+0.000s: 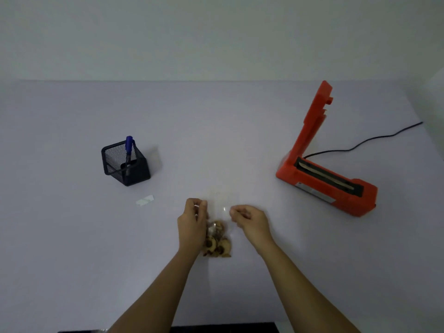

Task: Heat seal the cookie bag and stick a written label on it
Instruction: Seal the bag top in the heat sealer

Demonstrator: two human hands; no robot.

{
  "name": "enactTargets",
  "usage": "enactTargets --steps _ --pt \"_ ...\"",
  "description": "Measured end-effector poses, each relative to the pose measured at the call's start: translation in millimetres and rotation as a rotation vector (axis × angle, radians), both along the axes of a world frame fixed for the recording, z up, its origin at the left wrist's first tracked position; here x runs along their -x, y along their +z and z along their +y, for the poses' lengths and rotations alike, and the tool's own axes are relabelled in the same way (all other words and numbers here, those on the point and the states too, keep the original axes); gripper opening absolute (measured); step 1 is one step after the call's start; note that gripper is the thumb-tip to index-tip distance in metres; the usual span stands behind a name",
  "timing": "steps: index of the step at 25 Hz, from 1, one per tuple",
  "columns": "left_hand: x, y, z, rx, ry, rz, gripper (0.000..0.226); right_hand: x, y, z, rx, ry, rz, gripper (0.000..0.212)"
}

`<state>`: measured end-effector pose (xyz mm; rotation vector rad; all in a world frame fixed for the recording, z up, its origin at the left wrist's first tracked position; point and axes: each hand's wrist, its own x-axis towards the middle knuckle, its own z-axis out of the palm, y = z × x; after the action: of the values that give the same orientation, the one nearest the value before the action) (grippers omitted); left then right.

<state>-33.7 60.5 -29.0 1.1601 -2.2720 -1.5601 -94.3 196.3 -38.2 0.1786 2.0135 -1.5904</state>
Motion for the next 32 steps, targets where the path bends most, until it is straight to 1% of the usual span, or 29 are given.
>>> enactTargets --steps 4,9,13,17,20,24,26,29,32 --pt "0.3 -8.8 -12.4 0.086 -0.054 -0.056 0.021 3.7 -4.2 -5.0 -0.033 -0.003 0.006 0.009" --pt "6.0 -12.6 -21.7 0.219 -0.168 -0.124 0.022 4.7 -9.7 -4.0 -0.180 0.010 0.054 0.003" --pt "13.7 -12.0 -20.1 0.248 -0.167 -0.200 0.022 4.4 -7.9 -7.1 -0.275 0.003 0.143 0.009" --pt "15.7 -10.4 -16.1 0.267 -0.121 -0.231 0.019 6.2 -4.8 -8.9 -0.293 -0.011 0.205 0.014" --pt "14.5 -11.4 -15.4 0.328 -0.109 -0.214 0.023 4.4 -3.0 -9.9 -0.347 0.050 0.297 0.016" --pt "9.9 -15.9 -15.5 0.432 -0.198 -0.175 0.019 2.7 -7.1 -7.4 -0.387 0.179 0.492 0.019" --pt "6.8 -18.5 -16.7 0.458 -0.214 -0.131 0.020 4.4 -9.6 -6.8 -0.427 0.237 0.546 0.018" --pt "2.9 -20.2 -19.5 0.462 -0.222 -0.082 0.021 6.6 -9.8 -6.6 -0.426 0.212 0.518 0.017" --pt "1.0 -21.1 -24.4 0.436 -0.248 -0.021 0.020 8.3 -9.4 -3.1 -0.350 0.149 0.434 0.016"
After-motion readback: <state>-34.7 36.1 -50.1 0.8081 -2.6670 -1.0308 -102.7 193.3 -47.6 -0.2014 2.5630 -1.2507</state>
